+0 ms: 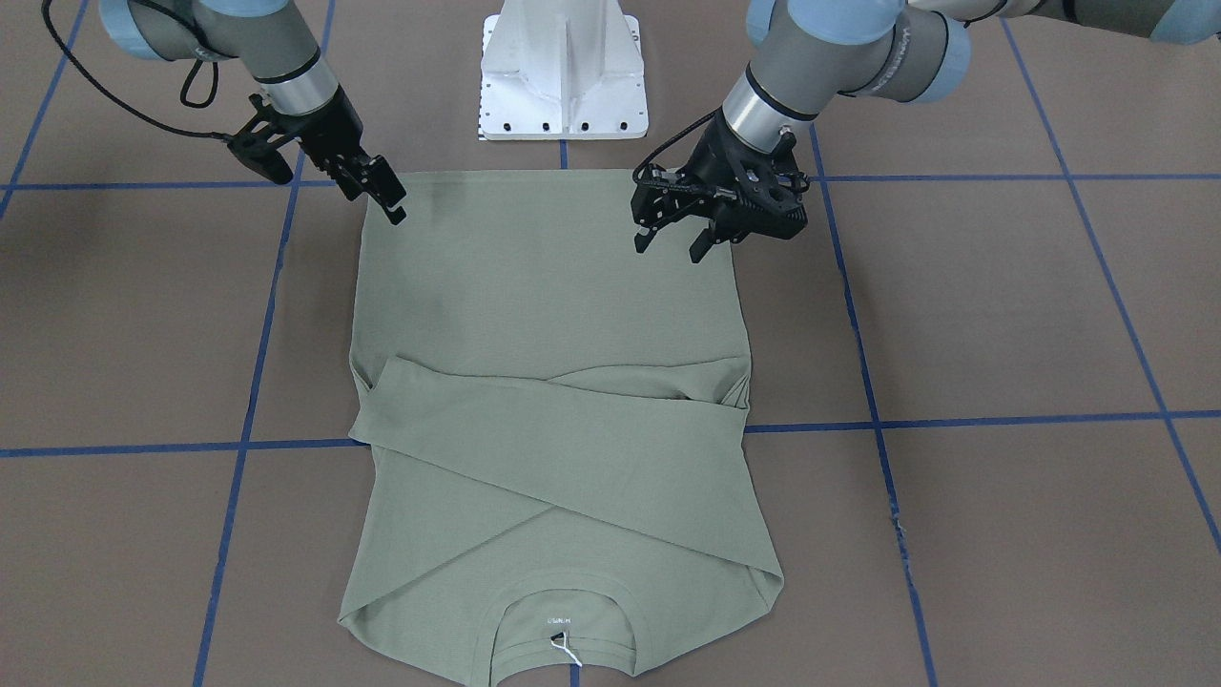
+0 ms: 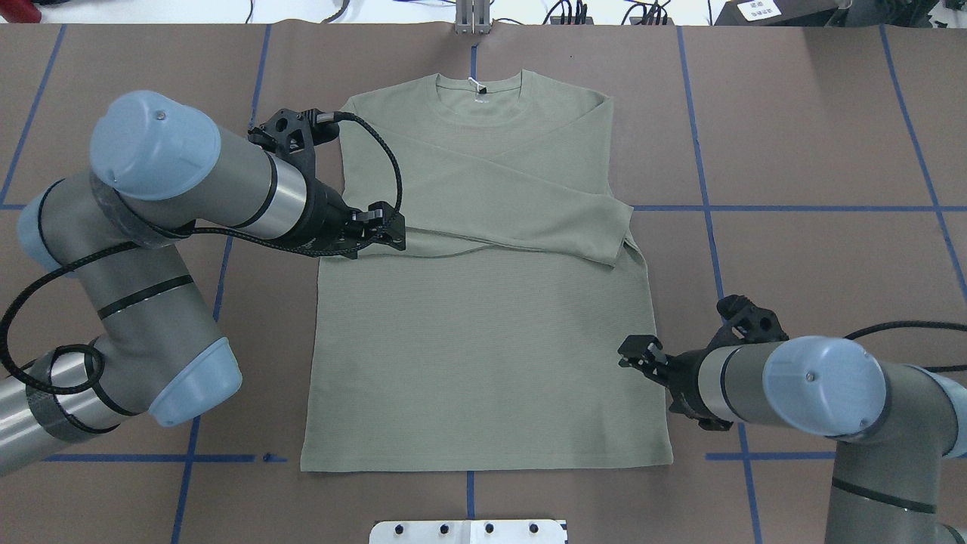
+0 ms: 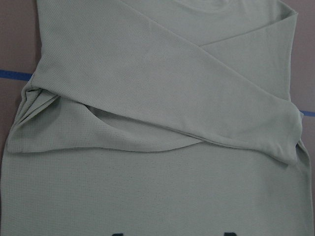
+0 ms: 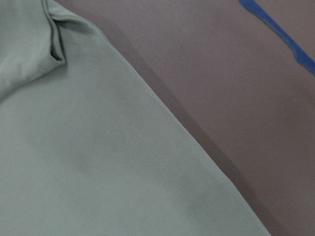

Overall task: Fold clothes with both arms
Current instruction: 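Move the right gripper to the nearest hem corner while the left gripper lowers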

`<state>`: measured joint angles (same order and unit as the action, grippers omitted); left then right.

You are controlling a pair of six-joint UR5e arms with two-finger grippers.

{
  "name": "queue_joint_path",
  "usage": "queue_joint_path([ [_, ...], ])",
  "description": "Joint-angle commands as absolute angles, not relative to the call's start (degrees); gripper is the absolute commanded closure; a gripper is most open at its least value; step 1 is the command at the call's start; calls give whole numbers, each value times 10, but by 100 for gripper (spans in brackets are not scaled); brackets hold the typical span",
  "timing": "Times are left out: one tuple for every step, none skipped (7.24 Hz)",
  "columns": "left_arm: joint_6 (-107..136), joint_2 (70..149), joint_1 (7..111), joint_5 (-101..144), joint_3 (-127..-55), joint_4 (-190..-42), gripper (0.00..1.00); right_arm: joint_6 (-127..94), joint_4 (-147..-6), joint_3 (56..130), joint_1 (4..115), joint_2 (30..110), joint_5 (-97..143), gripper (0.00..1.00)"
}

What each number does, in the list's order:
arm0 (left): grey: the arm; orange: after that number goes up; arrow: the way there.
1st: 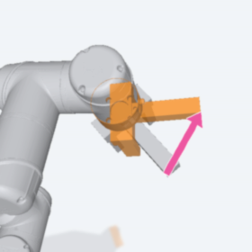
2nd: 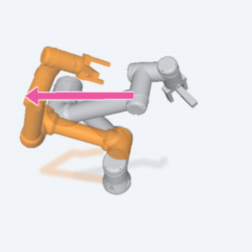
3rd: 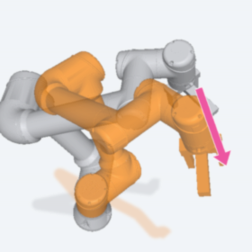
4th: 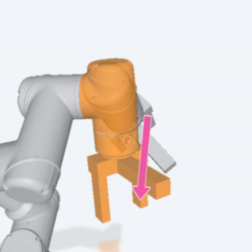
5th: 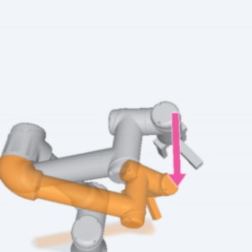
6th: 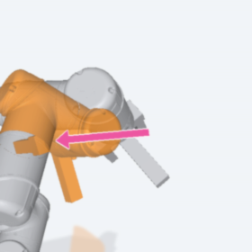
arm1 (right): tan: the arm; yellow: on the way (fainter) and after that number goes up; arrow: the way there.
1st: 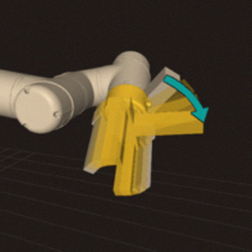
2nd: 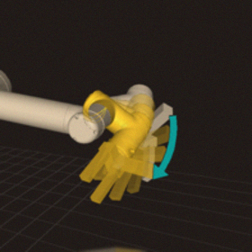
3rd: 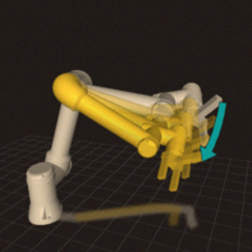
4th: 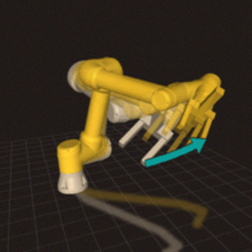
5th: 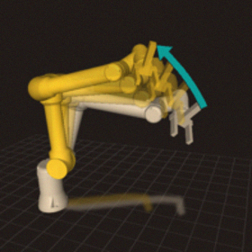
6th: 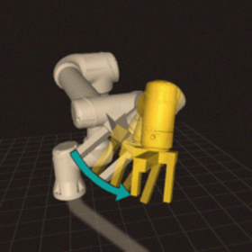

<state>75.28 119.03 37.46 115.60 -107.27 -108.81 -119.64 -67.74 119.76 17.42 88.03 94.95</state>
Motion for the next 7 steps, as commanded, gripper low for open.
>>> queue_joint_path([
  [749,1189,374,1158,-1077,-1082,26,-1221,-686,1201,121,921,926,9],
  [750,1191,371,1157,-1078,-1073,25,-1258,-685,1199,107,928,925,14],
  [751,1192,371,1157,-1079,-1072,25,-1274,-684,1198,98,927,923,16],
  [752,1194,371,1157,-1083,-1070,25,-1275,-685,1197,95,926,919,22],
  [752,1191,371,1157,-1089,-1070,25,-1274,-685,1197,89,927,918,28],
  [753,1191,371,1157,-1089,-1070,25,-1274,-685,1197,82,928,918,39],
  [753,1189,371,1157,-1089,-1070,25,-1275,-685,1200,82,926,918,70],
])
